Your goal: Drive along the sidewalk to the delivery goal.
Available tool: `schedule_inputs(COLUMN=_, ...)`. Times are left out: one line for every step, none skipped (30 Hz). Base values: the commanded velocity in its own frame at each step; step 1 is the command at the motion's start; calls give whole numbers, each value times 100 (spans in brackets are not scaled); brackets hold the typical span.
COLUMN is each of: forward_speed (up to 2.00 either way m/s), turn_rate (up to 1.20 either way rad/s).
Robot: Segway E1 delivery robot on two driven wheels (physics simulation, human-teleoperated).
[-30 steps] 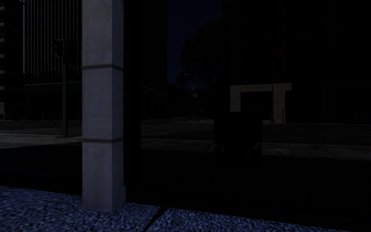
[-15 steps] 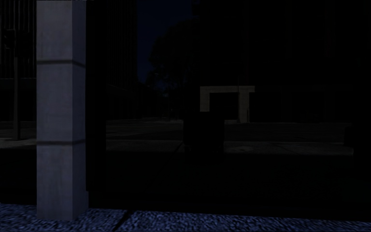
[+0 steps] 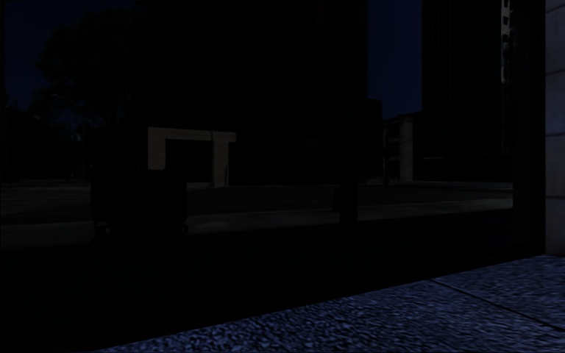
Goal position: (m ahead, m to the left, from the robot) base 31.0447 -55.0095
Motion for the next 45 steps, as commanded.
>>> schedule_inputs(forward_speed=0, turn_rate=-110)
schedule_inputs(forward_speed=0, turn_rate=-110)
schedule_inputs(forward_speed=0, turn_rate=-110)
schedule_inputs(forward_speed=0, turn_rate=-110)
schedule_inputs(forward_speed=0, turn_rate=-110)
schedule_inputs(forward_speed=0, turn_rate=-110)
schedule_inputs(forward_speed=0, turn_rate=-110)
schedule_inputs(forward_speed=0, turn_rate=-110)
schedule_inputs(forward_speed=0, turn_rate=-110)
schedule_inputs(forward_speed=0, turn_rate=-110)
schedule_inputs(forward_speed=0, turn_rate=-110)
schedule_inputs(forward_speed=0, turn_rate=-110)
schedule_inputs(forward_speed=0, turn_rate=-110)
schedule_inputs(forward_speed=0, turn_rate=-110)
schedule_inputs(forward_speed=0, turn_rate=-110)
schedule_inputs(forward_speed=0, turn_rate=-110)
schedule_inputs(forward_speed=0, turn_rate=-110)
schedule_inputs(forward_speed=0, turn_rate=-110)
schedule_inputs(forward_speed=0, turn_rate=-110)
schedule_inputs(forward_speed=0, turn_rate=-110)
schedule_inputs(forward_speed=0, turn_rate=-110)
schedule_inputs(forward_speed=0, turn_rate=-110)
schedule_inputs(forward_speed=0, turn_rate=-109)
schedule_inputs(forward_speed=0, turn_rate=-109)
schedule_inputs(forward_speed=0, turn_rate=-109)
schedule_inputs(forward_speed=0, turn_rate=-109)
schedule_inputs(forward_speed=0, turn_rate=-109)
schedule_inputs(forward_speed=0, turn_rate=-109)
schedule_inputs(forward_speed=0, turn_rate=-109)
schedule_inputs(forward_speed=0, turn_rate=-109)
schedule_inputs(forward_speed=0, turn_rate=-109)
schedule_inputs(forward_speed=0, turn_rate=-109)
schedule_inputs(forward_speed=0, turn_rate=-109)
schedule_inputs(forward_speed=0, turn_rate=-109)
schedule_inputs(forward_speed=0, turn_rate=-108)
schedule_inputs(forward_speed=0, turn_rate=-104)
schedule_inputs(forward_speed=0, turn_rate=-85)
schedule_inputs(forward_speed=0, turn_rate=-4)
schedule_inputs(forward_speed=0, turn_rate=-4)
schedule_inputs(forward_speed=0, turn_rate=0)
schedule_inputs(forward_speed=0, turn_rate=0)
schedule_inputs(forward_speed=0, turn_rate=0)
schedule_inputs(forward_speed=0, turn_rate=0)
schedule_inputs(forward_speed=0, turn_rate=0)
schedule_inputs(forward_speed=1, turn_rate=0)
